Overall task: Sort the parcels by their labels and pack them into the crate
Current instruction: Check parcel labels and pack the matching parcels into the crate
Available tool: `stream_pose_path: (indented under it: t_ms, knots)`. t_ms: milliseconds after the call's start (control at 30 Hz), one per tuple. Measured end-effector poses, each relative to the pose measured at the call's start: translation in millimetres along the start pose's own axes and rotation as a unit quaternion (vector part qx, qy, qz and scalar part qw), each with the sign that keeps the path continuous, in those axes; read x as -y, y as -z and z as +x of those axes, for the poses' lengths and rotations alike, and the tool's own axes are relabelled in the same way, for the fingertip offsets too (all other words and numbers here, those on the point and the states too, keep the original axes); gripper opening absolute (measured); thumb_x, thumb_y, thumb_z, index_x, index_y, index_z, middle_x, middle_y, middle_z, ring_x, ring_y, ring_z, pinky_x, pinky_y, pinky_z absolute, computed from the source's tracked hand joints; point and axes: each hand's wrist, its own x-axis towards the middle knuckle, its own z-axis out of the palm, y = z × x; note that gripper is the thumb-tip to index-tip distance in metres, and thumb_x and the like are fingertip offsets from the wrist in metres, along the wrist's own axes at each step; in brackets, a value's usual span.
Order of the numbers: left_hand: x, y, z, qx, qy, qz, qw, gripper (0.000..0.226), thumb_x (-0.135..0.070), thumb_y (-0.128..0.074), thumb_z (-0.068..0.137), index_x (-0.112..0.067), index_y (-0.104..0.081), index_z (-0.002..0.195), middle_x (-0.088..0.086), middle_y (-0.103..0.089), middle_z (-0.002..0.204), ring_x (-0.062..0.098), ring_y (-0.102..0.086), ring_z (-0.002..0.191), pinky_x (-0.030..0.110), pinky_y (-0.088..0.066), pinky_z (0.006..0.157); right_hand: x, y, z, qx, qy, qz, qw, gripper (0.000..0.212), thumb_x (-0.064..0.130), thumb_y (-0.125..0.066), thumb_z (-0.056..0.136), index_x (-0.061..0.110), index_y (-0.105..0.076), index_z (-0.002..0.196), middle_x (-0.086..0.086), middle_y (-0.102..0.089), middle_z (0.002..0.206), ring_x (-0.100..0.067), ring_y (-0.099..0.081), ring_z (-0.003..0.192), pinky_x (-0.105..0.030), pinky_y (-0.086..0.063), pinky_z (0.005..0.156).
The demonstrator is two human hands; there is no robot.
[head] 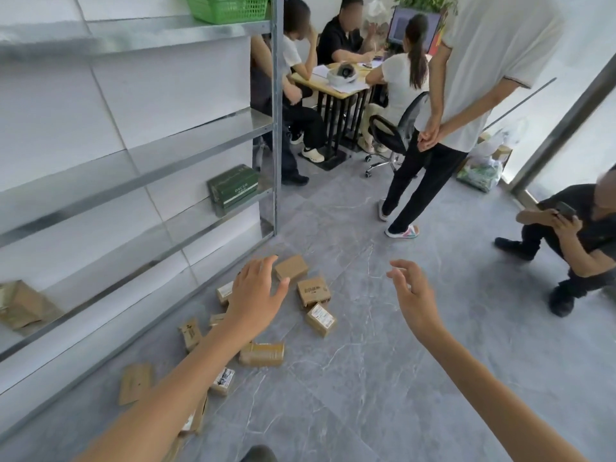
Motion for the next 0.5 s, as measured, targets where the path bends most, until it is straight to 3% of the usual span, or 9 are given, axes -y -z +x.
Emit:
stream_pose_path:
  t_ms: [267, 500]
  knots:
    - [50.1, -41.7, 151.4, 0.026, 0.045, -0.020, 0.998, 0.049, -0.036, -0.044, 0.096, -0.016, -0.034, 0.141, 0.005, -0.042, 0.142, 0.021, -0.036, 0.132, 0.036, -0.033, 0.108, -34.2, -60.4, 153.1, 0.044, -0.042, -0.023, 0.998, 0.018, 0.031, -0.041, 0.099, 0.028, -0.051, 0.114, 0.003, -0.063, 0.105, -0.015, -0.058, 0.096, -0.030, -0.042, 0.077]
    - [87.5, -91.3, 280.5, 0.099, 0.080, -0.040, 0.991, 0.045, -0.030, -0.046, 0.096, -0.018, -0.037, 0.138, 0.004, -0.045, 0.138, 0.020, -0.040, 0.127, 0.033, -0.036, 0.101, -63.0, -116.2, 266.2, 0.059, -0.109, -0.038, 0.992, 0.017, 0.024, -0.044, 0.099, 0.023, -0.055, 0.112, 0.008, -0.061, 0.098, -0.017, -0.058, 0.095, -0.027, -0.040, 0.074]
